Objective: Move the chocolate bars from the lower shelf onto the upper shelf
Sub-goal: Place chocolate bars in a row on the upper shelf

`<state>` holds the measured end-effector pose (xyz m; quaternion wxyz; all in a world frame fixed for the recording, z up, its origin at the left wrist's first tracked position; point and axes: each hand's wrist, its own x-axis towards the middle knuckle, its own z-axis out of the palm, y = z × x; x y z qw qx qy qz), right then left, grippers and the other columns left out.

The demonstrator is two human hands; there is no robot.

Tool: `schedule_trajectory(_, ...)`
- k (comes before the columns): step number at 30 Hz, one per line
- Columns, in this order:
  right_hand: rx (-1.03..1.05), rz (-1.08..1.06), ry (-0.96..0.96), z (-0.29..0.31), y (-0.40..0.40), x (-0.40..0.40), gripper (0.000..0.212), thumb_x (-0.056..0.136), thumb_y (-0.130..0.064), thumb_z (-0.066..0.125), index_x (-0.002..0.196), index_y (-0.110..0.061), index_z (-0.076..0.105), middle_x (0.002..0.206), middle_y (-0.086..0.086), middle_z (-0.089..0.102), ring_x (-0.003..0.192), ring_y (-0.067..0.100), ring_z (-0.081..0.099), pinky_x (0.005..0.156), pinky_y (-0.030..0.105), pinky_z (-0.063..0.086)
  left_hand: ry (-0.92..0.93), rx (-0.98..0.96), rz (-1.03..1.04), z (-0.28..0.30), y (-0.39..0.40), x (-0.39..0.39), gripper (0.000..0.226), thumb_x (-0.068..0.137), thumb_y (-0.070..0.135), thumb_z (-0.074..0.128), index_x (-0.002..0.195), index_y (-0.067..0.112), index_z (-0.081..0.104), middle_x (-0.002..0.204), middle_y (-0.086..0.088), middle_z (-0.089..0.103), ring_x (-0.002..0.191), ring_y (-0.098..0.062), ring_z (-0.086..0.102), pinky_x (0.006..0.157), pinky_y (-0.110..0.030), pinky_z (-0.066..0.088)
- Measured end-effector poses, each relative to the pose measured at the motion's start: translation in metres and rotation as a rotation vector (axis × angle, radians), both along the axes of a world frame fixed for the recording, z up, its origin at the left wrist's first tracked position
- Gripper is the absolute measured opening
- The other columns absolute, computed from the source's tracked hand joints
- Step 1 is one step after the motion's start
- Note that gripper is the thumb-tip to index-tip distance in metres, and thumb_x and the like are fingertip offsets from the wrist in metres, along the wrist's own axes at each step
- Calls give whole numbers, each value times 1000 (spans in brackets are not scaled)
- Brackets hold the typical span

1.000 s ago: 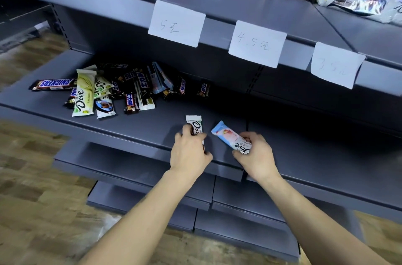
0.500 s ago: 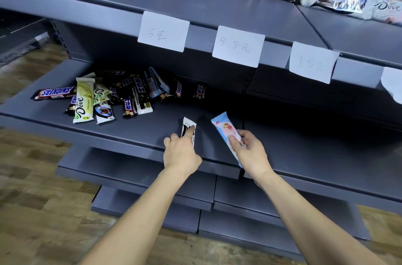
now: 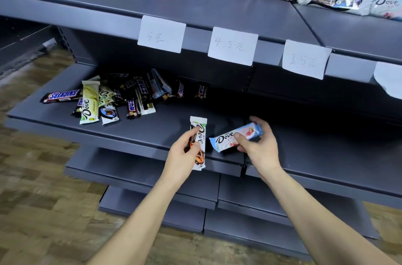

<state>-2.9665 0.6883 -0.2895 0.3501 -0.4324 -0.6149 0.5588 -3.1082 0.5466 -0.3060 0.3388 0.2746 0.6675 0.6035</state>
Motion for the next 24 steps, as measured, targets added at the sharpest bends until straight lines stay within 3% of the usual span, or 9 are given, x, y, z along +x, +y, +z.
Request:
schedule_trajectory(3, -67, -14, 71, 3, -1, 4, 46, 82, -3, 74, 119, -20, 53, 110, 8, 61, 95, 19, 71, 74, 32, 60, -91, 8, 13, 4, 0, 0, 74, 88, -1, 53, 138, 51, 39, 106, 5, 71, 87, -18, 70, 75, -31, 58)
schedule_trajectory(6, -112, 18, 84, 4, 1, 10, 47, 81, 7, 69, 118, -18, 52, 113, 9, 61, 102, 21, 69, 78, 31, 60, -151, 19, 38, 2, -1, -4, 101, 78, -8, 66, 140, 59, 24, 115, -1, 64, 92, -15, 69, 79, -34, 58)
schedule_trajectory(8, -86, 46, 37, 3, 2, 15, 51, 78, 11, 69, 116, -19, 52, 111, 9, 63, 101, 21, 69, 81, 34, 60, -130, 1, 37, 3, -4, -7, 105, 74, -5, 72, 138, 63, 23, 111, -6, 63, 92, -16, 69, 82, -38, 58)
schedule_trajectory(13, -3, 29, -115, 3, -3, 28, 46, 74, 0, 79, 103, -23, 51, 101, 4, 69, 88, 23, 71, 78, 44, 60, 92, -98, 34, 8, -8, -9, 67, 66, 13, 83, 113, 47, 50, 101, -3, 62, 84, -12, 67, 76, -31, 57)
schedule_trajectory(18, 168, 32, -264, 6, -13, 39, 36, 77, -11, 81, 86, -26, 49, 90, -4, 65, 83, 16, 70, 65, 42, 59, 55, -83, 63, 11, -11, -10, 54, 62, 17, 90, 101, 35, 57, 95, -5, 65, 79, -19, 69, 70, -39, 60)
schedule_trajectory(21, 267, 28, -355, 8, -16, 42, 25, 81, -15, 75, 89, -30, 57, 92, -5, 65, 77, 12, 62, 63, 26, 52, 25, -100, 32, 13, -13, -8, 43, 64, 13, 88, 93, 27, 60, 102, -13, 62, 72, -20, 72, 66, -41, 61)
schedule_trajectory(24, 441, 70, -495, 3, -10, 43, 30, 86, -16, 69, 115, -26, 68, 109, -5, 60, 93, 9, 60, 76, 5, 43, 62, -118, 70, 16, -9, -5, 37, 70, 14, 84, 94, 31, 63, 109, -10, 55, 71, -22, 72, 58, -28, 59)
